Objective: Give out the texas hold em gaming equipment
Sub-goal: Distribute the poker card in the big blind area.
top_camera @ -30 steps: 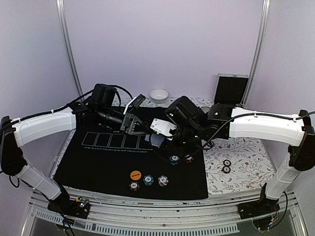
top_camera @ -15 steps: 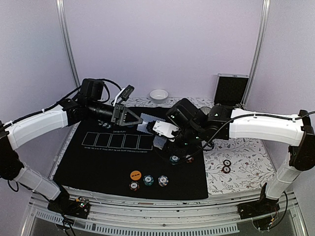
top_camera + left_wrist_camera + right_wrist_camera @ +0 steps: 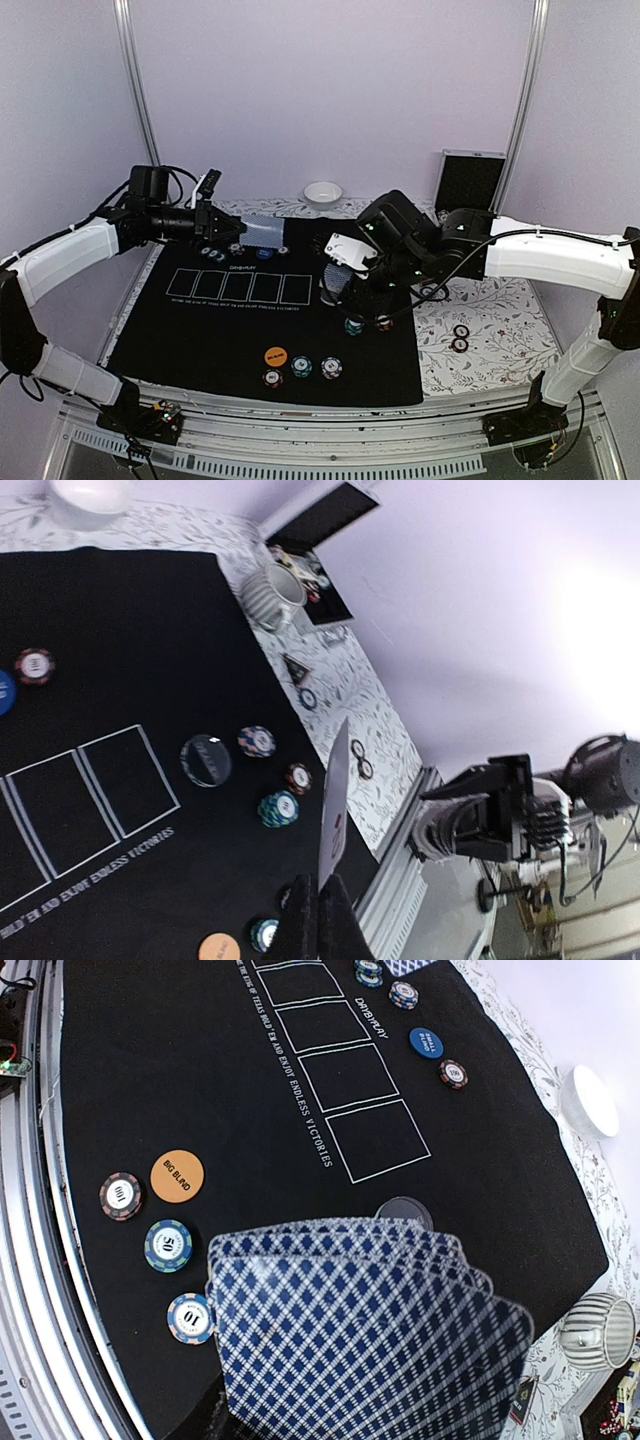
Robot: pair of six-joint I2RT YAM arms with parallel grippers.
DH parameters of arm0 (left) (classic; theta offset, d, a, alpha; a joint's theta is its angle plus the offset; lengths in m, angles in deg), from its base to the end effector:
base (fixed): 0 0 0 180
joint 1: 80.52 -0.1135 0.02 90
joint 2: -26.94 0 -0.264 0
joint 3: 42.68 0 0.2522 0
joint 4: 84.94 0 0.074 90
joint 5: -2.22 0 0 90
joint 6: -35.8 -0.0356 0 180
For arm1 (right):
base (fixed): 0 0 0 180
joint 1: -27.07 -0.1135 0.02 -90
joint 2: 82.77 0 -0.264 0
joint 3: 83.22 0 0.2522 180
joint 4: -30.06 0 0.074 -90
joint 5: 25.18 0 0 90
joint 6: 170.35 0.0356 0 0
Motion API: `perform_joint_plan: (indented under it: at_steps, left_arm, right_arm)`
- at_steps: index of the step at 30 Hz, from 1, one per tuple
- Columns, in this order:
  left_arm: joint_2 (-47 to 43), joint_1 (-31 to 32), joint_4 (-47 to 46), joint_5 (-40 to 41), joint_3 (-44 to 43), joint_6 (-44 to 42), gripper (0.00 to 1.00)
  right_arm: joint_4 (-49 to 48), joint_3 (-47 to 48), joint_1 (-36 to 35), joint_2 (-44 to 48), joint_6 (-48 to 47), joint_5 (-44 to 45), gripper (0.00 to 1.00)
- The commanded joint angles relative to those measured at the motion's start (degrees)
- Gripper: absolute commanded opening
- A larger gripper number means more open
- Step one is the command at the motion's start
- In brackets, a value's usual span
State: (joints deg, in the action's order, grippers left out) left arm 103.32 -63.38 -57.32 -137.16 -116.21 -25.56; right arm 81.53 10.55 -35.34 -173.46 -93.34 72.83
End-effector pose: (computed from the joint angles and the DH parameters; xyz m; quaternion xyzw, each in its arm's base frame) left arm 0.2725 -0.1123 0.3083 0.1273 0.8055 -0.5095 0.2745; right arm 0.1654 0.3057 0.3093 -0.5506 0.7530 0.0888 0.3492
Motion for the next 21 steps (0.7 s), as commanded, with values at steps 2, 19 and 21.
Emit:
perform_joint_plan:
  at_steps: [2,19,21]
  left_arm:
    - [0.86,-7.65,-7.48,0.9,4.54,5.42,0.0]
    - [1.1,-8.86,-2.59,4.03,11.35,-0.3,0.0]
    - [0.42,-8.81,-1.77,3.95,13.08,-0.58,0.0]
  right_arm:
    - [-1.05,-0.97,0.63,2.68,1.13,-0.19,0.04]
    - [-0.98,-3.41,1.15,4.5,1.48,0.45,0.04]
    - [-1.04,-3.44,1.15,4.41,1.48,0.34,0.04]
